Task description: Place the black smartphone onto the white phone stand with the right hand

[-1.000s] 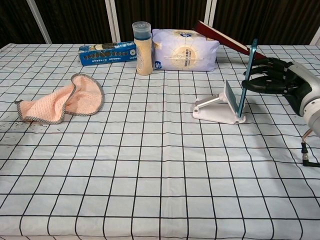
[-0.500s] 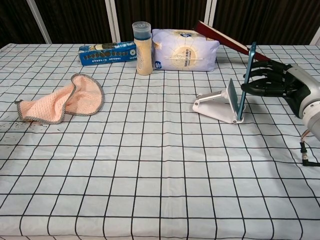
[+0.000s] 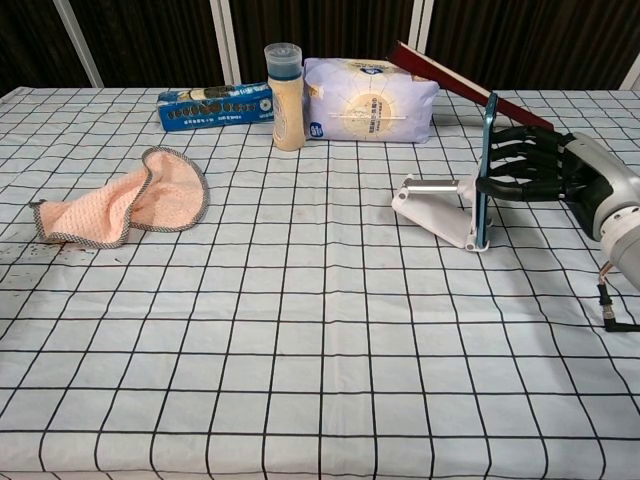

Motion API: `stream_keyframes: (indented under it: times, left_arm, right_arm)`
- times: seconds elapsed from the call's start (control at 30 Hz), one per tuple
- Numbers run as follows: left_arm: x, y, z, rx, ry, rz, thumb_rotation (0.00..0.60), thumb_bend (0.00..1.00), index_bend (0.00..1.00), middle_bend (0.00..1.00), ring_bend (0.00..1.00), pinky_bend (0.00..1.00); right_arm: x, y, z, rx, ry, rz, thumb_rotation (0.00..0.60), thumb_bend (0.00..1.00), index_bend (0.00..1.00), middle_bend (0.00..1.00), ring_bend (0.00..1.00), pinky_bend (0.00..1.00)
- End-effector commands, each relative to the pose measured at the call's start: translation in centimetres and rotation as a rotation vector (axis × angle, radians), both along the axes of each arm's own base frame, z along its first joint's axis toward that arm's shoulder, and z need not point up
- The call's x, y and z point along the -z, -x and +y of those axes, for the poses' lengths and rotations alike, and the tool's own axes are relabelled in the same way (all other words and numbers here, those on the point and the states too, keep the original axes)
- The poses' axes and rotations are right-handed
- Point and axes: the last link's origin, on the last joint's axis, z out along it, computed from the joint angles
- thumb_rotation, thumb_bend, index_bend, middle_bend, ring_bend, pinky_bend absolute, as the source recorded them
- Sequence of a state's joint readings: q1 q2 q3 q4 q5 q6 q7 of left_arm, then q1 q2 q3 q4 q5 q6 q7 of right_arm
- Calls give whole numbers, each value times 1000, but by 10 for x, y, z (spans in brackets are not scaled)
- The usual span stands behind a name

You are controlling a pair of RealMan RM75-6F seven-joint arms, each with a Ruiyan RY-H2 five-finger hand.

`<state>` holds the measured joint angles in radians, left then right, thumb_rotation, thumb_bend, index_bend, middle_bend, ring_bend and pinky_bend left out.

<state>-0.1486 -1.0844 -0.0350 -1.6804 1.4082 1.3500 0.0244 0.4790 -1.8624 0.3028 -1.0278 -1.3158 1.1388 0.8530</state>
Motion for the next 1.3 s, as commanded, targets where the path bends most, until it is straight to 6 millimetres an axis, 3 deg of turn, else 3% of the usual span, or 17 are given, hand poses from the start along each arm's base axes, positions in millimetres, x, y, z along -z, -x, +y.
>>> stream_keyframes:
  times: [0.03,0.27,0.37,0.9,1.3]
  left_arm:
    - [0,0,0,0,0,0,600,0,0,0,0,0]
    - [-1,0,0,1,-2,-1,600,0,0,0,0,0]
    - [-1,0,0,0,-2,-2,600,0,0,0,0,0]
    - [-1,0,0,2,-2,-4,600,0,0,0,0,0]
    - [-2,0,0,5,-2,-3,600,0,0,0,0,0]
  right_arm:
    - [0,-1,0,-3,1,3,600,473,689,518,298,150]
    - [0,-5,0,-11,0,11,600,245,645,485,266,150]
    - [-1,-6,0,-12,0,18,600,197,632,474,254,150]
    - [0,-11,0,-15,-6,44,600,116,591,444,223,148]
    - [-1,-19,2,-55,-14,91,600,36,427,337,132,145]
